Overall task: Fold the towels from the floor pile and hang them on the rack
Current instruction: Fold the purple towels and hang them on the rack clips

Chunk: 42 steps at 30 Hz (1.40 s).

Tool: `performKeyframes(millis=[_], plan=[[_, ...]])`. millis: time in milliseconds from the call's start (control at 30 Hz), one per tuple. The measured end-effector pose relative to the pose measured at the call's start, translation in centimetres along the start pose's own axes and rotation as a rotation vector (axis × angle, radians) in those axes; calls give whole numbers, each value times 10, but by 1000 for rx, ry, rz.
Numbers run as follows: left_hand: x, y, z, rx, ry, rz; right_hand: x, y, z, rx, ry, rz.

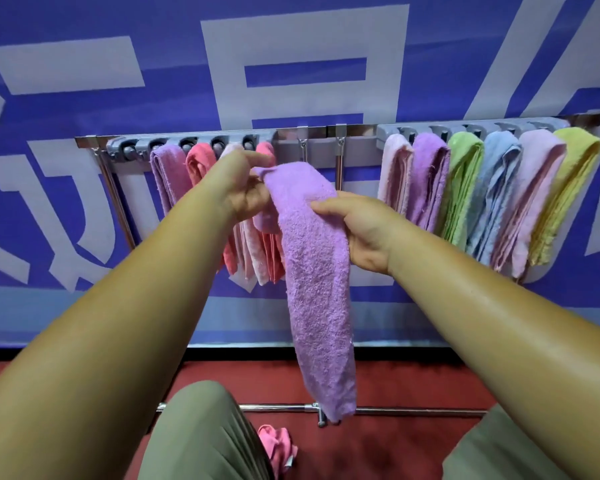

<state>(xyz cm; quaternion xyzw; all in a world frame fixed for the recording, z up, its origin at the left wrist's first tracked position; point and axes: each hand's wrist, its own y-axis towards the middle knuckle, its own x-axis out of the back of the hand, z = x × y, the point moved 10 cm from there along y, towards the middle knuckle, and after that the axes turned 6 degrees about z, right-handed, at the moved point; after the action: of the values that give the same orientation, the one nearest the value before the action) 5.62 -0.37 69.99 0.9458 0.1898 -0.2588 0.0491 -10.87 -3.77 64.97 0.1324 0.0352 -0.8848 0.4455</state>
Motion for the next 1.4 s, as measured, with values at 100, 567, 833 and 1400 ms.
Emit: performKeyframes(millis=[100, 567, 833, 1400], plan=[[6, -3, 37, 167, 190, 66, 7, 11, -9, -44, 11, -30], [72, -7, 117, 209, 983, 11, 41, 31, -69, -294, -3, -291], [39, 10, 161, -47, 1284, 222, 38, 56, -60, -106, 124, -377], [106, 32, 85, -315, 1405, -302, 68, 85, -79, 13, -14, -560]])
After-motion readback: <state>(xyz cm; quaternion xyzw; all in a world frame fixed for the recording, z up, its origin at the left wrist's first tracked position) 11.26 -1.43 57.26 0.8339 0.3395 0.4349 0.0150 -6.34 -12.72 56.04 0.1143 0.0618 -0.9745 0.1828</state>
